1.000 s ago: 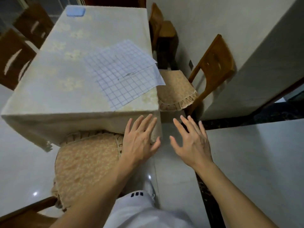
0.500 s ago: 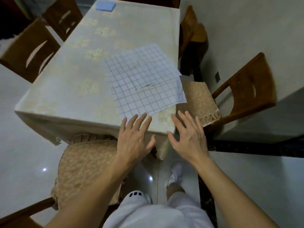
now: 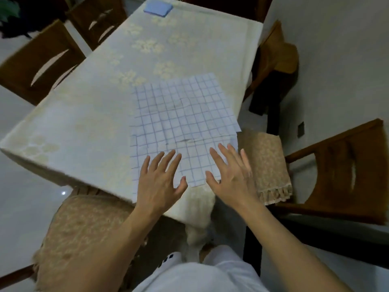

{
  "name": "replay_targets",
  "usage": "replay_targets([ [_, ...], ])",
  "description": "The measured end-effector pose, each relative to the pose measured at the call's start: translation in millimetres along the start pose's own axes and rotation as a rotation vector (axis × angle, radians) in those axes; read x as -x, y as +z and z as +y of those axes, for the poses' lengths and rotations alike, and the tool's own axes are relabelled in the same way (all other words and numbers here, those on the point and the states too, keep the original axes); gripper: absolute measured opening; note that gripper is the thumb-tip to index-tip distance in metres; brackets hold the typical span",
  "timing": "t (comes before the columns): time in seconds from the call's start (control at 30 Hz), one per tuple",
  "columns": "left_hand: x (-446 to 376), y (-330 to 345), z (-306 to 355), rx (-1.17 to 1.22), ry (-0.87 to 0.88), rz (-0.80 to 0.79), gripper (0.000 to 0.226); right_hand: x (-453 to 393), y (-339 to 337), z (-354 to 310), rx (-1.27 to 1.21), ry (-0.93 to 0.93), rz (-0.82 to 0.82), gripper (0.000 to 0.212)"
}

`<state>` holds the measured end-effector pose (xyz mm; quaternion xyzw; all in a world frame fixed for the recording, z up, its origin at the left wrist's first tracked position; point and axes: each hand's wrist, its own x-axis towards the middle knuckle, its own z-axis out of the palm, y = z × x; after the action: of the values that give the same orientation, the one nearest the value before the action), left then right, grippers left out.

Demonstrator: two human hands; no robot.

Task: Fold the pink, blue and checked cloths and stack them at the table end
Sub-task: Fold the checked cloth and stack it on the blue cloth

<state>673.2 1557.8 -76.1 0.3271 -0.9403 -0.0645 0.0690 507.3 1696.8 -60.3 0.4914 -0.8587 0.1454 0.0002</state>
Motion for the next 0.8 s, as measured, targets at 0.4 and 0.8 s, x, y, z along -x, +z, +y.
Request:
replay_targets([
  [0.4,-90,35,14,-0.043,-0.211,-0.006,0.059,-112,28,92,0.013,-0.185,-0.072,0.060],
  [0.8,-122,68,-66,-0.122,-0.100,-0.111,0.041,-182,98,129,0.100,-0.316,-0.122,0.042],
])
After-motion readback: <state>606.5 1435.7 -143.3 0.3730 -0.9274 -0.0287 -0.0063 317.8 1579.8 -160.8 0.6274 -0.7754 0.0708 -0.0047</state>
